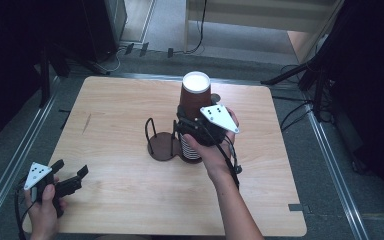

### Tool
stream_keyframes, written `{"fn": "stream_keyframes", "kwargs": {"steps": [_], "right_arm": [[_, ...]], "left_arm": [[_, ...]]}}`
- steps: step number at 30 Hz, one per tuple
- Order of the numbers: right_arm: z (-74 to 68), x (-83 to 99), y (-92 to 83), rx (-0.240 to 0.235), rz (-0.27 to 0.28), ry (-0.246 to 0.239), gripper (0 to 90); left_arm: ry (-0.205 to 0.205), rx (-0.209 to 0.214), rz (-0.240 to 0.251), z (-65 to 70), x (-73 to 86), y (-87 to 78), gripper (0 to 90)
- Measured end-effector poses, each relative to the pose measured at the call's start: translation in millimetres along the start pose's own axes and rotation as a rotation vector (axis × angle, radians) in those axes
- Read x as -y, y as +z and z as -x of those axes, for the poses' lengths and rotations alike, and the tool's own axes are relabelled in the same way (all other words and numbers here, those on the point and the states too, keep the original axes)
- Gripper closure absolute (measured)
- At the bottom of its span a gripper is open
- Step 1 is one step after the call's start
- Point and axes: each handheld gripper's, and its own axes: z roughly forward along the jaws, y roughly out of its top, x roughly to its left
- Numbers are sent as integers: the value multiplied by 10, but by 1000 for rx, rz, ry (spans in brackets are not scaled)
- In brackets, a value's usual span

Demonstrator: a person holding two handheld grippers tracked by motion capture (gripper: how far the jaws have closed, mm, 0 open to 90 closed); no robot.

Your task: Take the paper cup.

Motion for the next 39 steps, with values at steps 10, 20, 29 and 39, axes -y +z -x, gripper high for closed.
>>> {"fn": "stream_keyframes", "kwargs": {"steps": [10, 20, 29, 39], "right_arm": [[-16, -112, -32, 10, 37, 3, 97], [-38, -253, -52, 16, 57, 8, 104], [-64, -396, -52, 19, 74, 11, 105], [-106, -555, -83, 11, 109, 13, 105]], "left_arm": [[-1, -1, 2, 3, 0, 2, 91], [-1, -2, 3, 3, 1, 3, 91], [0, -2, 2, 4, 0, 3, 92], [-2, -2, 2, 4, 0, 4, 92]]}}
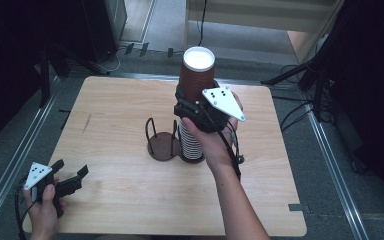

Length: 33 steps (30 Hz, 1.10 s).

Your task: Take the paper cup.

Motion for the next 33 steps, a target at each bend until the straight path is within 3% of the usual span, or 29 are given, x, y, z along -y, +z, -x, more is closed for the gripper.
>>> {"fn": "stream_keyframes", "kwargs": {"steps": [17, 22, 33], "right_arm": [[103, -157, -81, 15, 41, 14, 104], [122, -202, -89, 4, 47, 38, 105], [150, -304, -118, 20, 68, 21, 105]], "left_arm": [[-1, -1, 1, 0, -1, 2, 91], [0, -1, 2, 0, -1, 1, 92], [-3, -1, 2, -1, -1, 2, 91]]}}
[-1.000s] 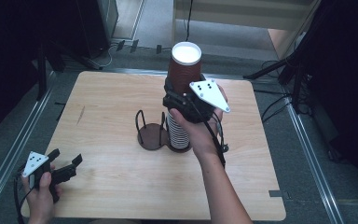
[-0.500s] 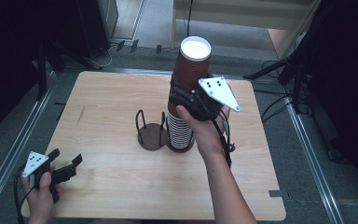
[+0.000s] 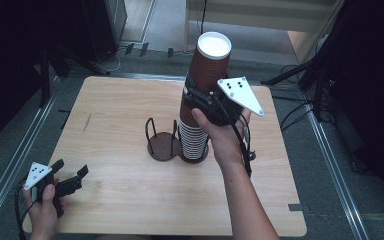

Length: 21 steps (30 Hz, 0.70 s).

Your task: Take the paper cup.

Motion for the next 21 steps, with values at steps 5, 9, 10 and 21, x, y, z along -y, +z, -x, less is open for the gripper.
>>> {"fn": "stream_keyframes", "kwargs": {"steps": [5, 9, 10, 21], "right_arm": [[128, 9, -67, 28, 5, 9, 104], [218, 16, -119, 45, 6, 14, 104], [243, 18, -132, 47, 7, 14, 104], [459, 94, -243, 92, 2, 22, 104]], "left_arm": [[5, 0, 1, 5, 0, 0, 92], [6, -1, 1, 6, 0, 0, 92], [6, -2, 0, 7, 0, 0, 92], [8, -5, 4, 13, 1, 3, 92]]}}
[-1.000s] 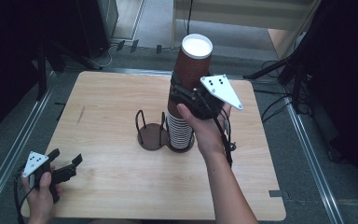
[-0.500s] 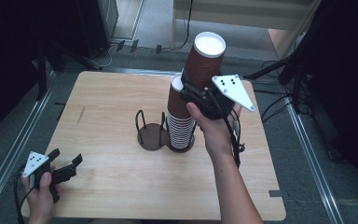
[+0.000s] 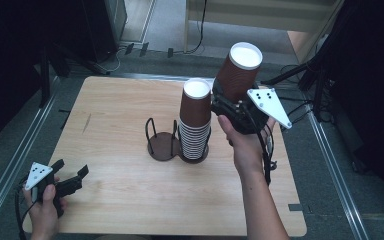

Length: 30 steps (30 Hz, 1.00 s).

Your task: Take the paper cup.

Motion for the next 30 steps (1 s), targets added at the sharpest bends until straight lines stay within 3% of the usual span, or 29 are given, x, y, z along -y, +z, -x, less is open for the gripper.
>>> {"fn": "stream_keyframes", "kwargs": {"steps": [6, 30], "right_arm": [[123, 111, -59, 20, -17, 6, 103], [364, 471, -316, 63, -51, 11, 104]], "left_arm": [[1, 0, -1, 2, 0, -2, 92], [5, 0, -2, 2, 0, -3, 94]]}}
